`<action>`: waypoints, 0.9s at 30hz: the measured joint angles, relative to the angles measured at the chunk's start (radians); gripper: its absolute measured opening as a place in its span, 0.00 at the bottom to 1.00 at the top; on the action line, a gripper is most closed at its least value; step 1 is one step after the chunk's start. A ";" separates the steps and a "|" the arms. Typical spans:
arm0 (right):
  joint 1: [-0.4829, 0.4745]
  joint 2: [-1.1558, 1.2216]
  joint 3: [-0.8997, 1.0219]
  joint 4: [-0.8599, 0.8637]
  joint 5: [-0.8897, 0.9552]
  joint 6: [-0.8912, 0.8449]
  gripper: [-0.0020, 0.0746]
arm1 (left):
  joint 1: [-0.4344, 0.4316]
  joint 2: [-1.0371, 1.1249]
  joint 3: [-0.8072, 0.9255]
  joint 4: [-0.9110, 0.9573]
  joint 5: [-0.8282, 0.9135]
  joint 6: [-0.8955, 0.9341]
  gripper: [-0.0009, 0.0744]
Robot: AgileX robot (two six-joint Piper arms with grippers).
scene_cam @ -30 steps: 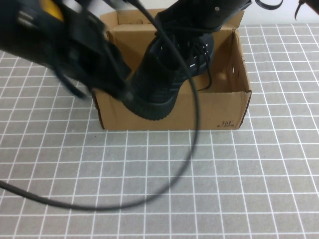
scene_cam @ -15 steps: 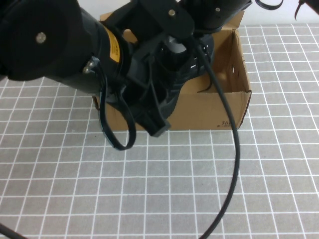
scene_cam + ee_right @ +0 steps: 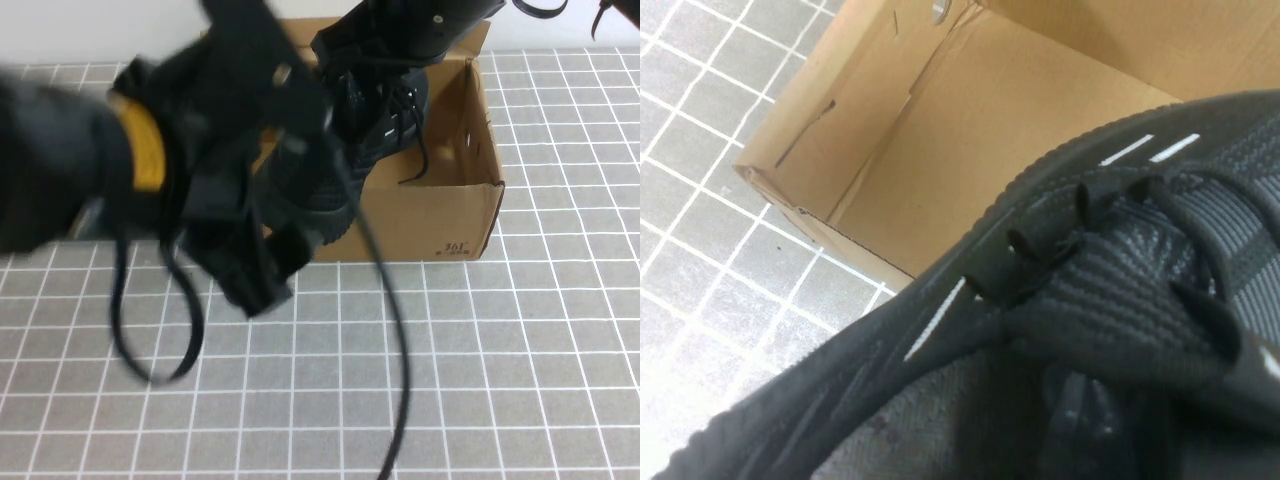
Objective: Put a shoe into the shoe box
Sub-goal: Hand over the shoe
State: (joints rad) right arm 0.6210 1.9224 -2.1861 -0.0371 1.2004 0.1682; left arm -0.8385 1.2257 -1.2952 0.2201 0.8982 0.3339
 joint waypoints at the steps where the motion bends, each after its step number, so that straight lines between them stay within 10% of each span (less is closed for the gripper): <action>1: 0.000 0.000 0.000 0.000 0.000 -0.007 0.03 | 0.000 -0.019 0.034 0.003 -0.033 -0.004 0.90; 12: 0.000 0.000 0.000 0.004 -0.024 -0.017 0.03 | 0.000 -0.050 0.217 0.021 -0.444 -0.195 0.90; 27: -0.009 0.002 0.000 0.030 -0.032 -0.017 0.03 | 0.082 0.043 0.221 0.356 -0.562 -0.643 0.90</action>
State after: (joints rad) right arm 0.6124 1.9240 -2.1861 -0.0074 1.1687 0.1510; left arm -0.7567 1.2685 -1.0737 0.5761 0.3358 -0.3092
